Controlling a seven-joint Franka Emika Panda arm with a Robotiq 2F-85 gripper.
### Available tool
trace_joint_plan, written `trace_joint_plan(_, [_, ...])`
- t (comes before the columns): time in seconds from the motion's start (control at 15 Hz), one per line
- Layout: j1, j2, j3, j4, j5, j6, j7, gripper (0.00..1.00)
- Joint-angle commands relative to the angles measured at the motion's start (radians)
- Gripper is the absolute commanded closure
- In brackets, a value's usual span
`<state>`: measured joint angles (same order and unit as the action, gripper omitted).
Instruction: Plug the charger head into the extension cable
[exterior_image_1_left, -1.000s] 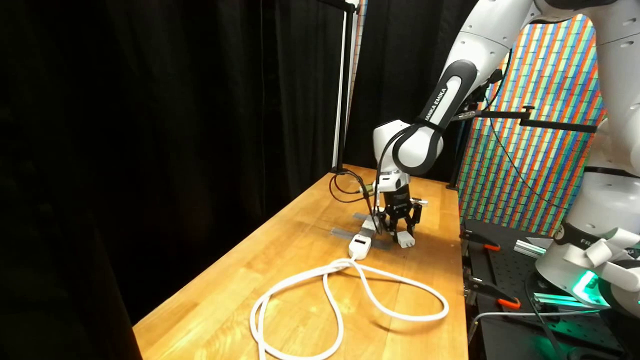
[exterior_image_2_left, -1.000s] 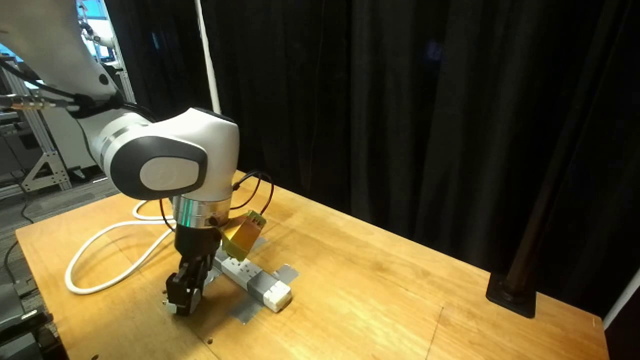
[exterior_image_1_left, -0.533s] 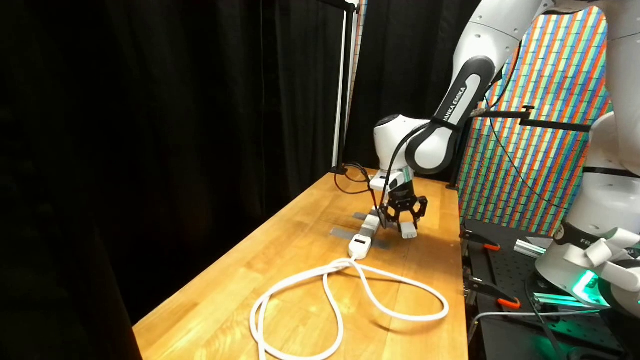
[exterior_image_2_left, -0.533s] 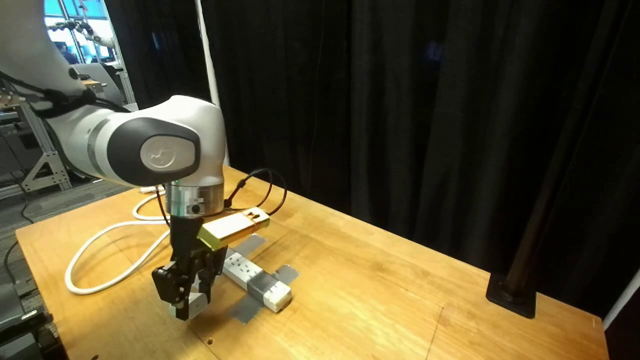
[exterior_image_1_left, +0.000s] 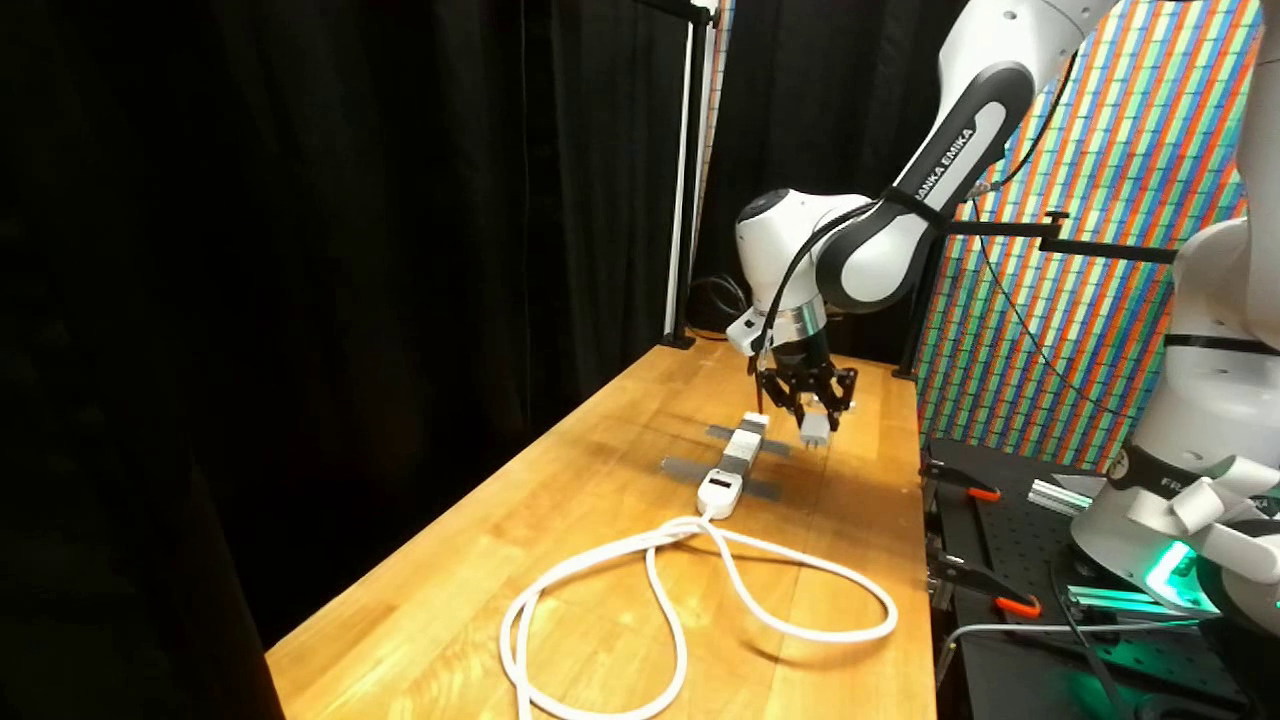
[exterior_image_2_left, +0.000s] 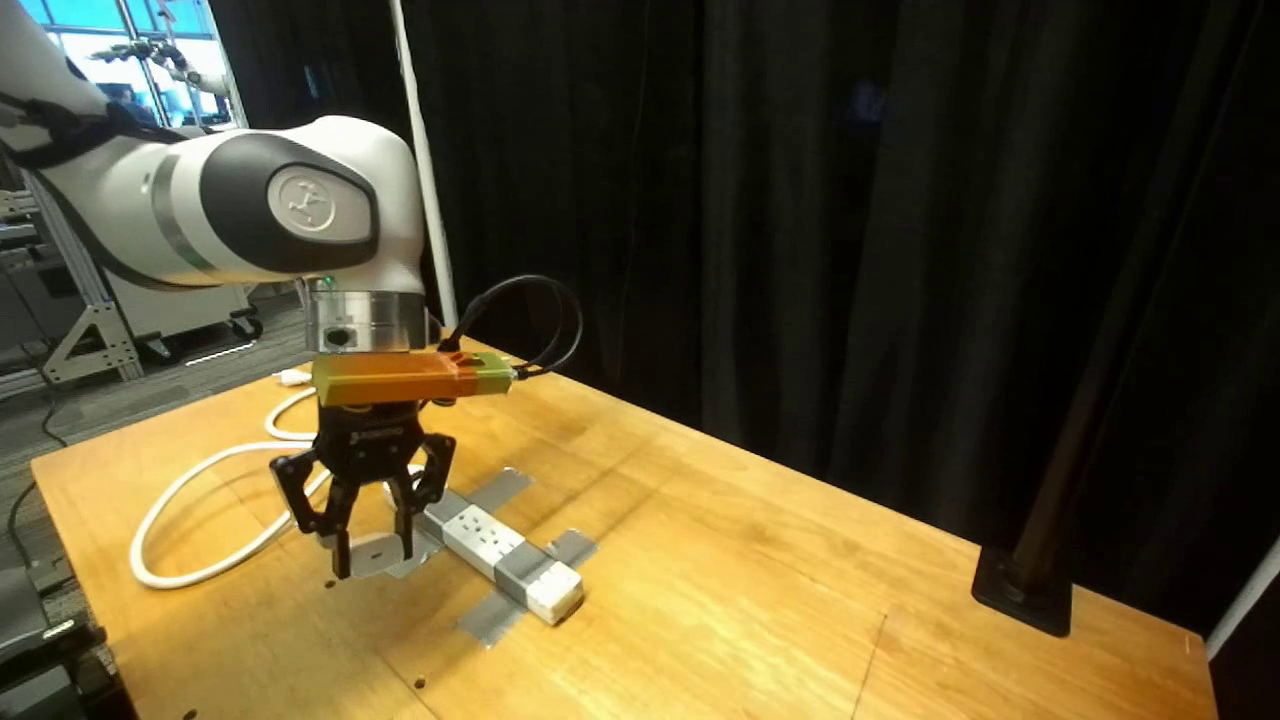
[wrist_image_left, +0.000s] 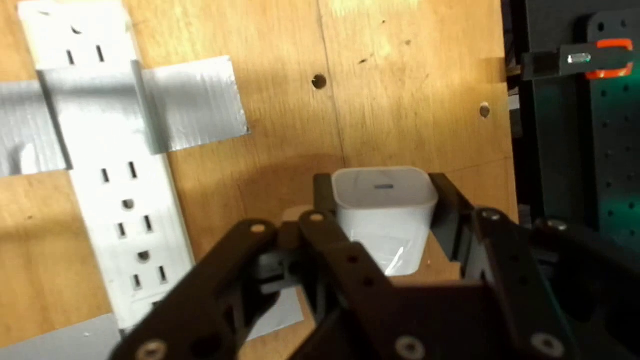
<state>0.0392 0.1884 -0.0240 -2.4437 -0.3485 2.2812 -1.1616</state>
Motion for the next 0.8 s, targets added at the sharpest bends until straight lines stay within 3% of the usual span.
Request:
trace_joint_plan(0.0, [0.026, -0.017, 0.031, 0.061, -0.018, -0.108, 0.239, 0.77])
trace_joint_plan(0.73, [0.051, 0.082, 0.076, 0.262, -0.020, -0.276, 0.888, 0.77])
